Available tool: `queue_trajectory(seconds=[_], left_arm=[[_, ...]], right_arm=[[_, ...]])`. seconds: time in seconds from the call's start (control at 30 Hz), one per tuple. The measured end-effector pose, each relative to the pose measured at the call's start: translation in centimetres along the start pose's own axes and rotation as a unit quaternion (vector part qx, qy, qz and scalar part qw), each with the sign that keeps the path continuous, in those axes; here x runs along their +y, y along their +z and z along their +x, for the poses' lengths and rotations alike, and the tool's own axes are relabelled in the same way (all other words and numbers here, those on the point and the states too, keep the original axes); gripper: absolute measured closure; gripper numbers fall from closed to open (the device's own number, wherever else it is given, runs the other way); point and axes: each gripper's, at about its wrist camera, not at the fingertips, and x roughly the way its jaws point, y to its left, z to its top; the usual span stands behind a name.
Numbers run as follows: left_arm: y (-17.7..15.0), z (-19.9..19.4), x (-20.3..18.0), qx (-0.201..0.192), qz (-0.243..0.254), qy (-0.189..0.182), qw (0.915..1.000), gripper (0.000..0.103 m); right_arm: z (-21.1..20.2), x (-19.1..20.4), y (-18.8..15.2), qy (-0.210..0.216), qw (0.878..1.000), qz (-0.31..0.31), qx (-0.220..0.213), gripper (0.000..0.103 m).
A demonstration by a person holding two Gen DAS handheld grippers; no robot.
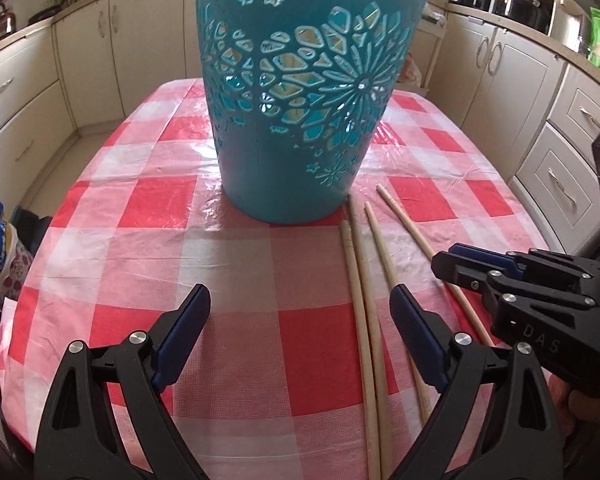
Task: Organize utensils
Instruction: 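Move both open tools toward the wooden sticks lying beside the teal basket, then close the right tool on one wooden stick while the left tool grasps another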
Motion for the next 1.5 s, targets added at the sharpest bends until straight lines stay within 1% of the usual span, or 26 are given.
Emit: queue_trajectory(seconds=[0.13,0.23,0.47,0.53,0.57,0.63,0.8,0.87,0.97,1.03,1.07,1.13,1.17,1.2,1.23,1.27,1.3,1.33,1.4,1.47,1.5], left_arm=[[0.1,0.2,0.0,0.005,-0.002,0.011,0.9999,0.02],[0.1,0.5,-0.3,0.008,0.008,0.029,0.9995,0.023],[0.4,0.9,-0.5,0.016,0.026,0.051,0.9982,0.027],[0.5,1.0,-0.7,0.017,0.034,0.057,0.9977,0.031],[0.6,1.0,-0.7,0.016,0.039,0.057,0.9975,0.035],[0.7,1.0,-0.7,0.014,0.045,0.051,0.9976,0.038],[1.2,1.1,-0.4,0.017,0.053,0.042,0.9975,0.051],[1.6,1.3,-0.6,0.024,0.056,0.039,0.9974,0.053],[2.1,0.9,-0.5,0.027,0.041,0.024,0.9985,0.053],[2.1,1.2,-0.6,0.033,0.048,0.026,0.998,0.053],[2.0,1.4,-0.7,0.038,0.053,0.027,0.9975,0.053],[1.9,1.6,-1.4,0.033,0.076,0.042,0.9957,0.053],[1.9,1.6,-1.6,0.034,0.084,0.044,0.995,0.058],[1.9,1.7,-1.9,0.039,0.093,0.03,0.9945,0.065],[1.9,1.6,-2.1,0.044,0.099,0.02,0.9939,0.084],[1.9,1.6,-2.6,0.05,0.112,0.02,0.9923,0.098],[1.7,1.4,-2.9,0.052,0.123,0.021,0.9908,0.098],[1.5,1.2,-2.9,0.054,0.126,0.012,0.9905,0.098],[1.0,0.4,-2.6,0.057,0.115,-0.005,0.9917,0.098],[0.8,-1.2,-1.8,0.047,0.097,-0.03,0.9937,0.098],[0.9,-2.4,-1.2,0.034,0.085,-0.047,0.9946,0.098]], right_arm=[[0.0,0.1,-0.1,0.004,1.0,-0.003,-0.001,0.085],[0.0,0.2,-0.2,0.002,1.0,-0.006,-0.002,0.085],[-0.1,0.8,-0.7,-0.006,1.0,-0.016,-0.004,0.085],[-0.1,1.1,-0.7,-0.009,1.0,-0.023,-0.002,0.085],[-0.1,1.2,-0.7,-0.01,1.0,-0.027,0.0,0.085],[-0.2,1.4,-0.7,-0.011,0.999,-0.035,0.006,0.085],[0.1,1.6,-0.1,-0.013,0.998,-0.05,0.02,0.084],[0.3,1.8,0.0,-0.017,0.998,-0.059,0.022,0.084],[0.2,1.6,0.1,-0.011,0.998,-0.054,0.025,0.084],[0.2,1.7,0.0,-0.012,0.998,-0.056,0.025,0.084],[0.1,1.8,-0.1,-0.015,0.998,-0.061,0.025,0.085],[0.1,2.0,-0.1,-0.018,0.997,-0.069,0.028,0.095],[0.1,2.1,-0.2,-0.019,0.997,-0.071,0.03,0.096],[0.1,2.0,-0.2,-0.016,0.997,-0.066,0.032,0.096],[0.0,1.8,-0.2,-0.009,0.998,-0.056,0.034,0.097],[-0.2,1.4,-0.3,0.004,0.999,-0.039,0.036,0.097],[-0.4,0.8,-0.5,0.024,0.999,-0.014,0.037,0.097],[-0.7,0.3,-0.8,0.039,0.999,0.009,0.036,0.097],[-1.9,-0.8,-1.4,0.074,0.995,0.06,0.024,0.097],[-4.0,-1.5,-1.7,0.109,0.989,0.103,-0.005,0.097],[-5.4,-1.6,-1.7,0.122,0.986,0.115,-0.026,0.097]])
